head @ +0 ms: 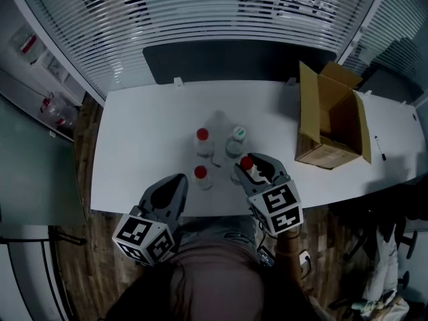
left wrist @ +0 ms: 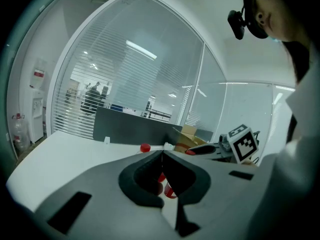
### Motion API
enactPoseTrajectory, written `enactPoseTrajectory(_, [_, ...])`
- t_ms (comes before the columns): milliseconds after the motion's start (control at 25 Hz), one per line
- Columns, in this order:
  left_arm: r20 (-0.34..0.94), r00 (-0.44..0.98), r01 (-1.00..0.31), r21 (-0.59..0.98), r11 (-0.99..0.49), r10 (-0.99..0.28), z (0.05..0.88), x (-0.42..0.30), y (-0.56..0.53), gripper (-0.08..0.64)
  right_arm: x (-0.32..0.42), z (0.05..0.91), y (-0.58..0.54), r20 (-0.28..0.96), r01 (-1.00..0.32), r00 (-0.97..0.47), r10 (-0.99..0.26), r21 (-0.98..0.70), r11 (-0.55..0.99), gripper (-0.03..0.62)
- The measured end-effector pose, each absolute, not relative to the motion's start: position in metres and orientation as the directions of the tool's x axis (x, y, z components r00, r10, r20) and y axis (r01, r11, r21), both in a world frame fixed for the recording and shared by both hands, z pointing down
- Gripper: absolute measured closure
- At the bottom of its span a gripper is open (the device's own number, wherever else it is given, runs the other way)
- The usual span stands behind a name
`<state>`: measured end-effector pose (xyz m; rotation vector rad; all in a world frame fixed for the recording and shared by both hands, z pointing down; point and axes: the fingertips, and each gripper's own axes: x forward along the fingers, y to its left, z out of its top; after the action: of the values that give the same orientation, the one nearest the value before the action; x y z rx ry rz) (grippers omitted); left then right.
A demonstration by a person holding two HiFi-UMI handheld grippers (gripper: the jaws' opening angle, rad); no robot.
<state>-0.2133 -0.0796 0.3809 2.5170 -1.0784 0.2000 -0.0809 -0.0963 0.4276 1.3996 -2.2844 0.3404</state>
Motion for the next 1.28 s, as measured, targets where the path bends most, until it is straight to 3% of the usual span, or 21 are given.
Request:
enactPoseTrajectory(760, [0.290,0.694,-0.720,0.303,-0.624,-0.659,0.382,-0.215,-0.083,0.551,-0.086,0.454,-0.098,0.546,-0.885,-0.376,-0.749,0.029,0.465,0.422])
enactPoseTrajectory(1280, [0.286,0.708,-0.706,0.305,-0.639,-0.646,0.386,-0.209,-0.087,0.551,-0.086,0.455,-0.102,0.513,-0.892,-0.382,-0.769,0.012,0.451,0.422])
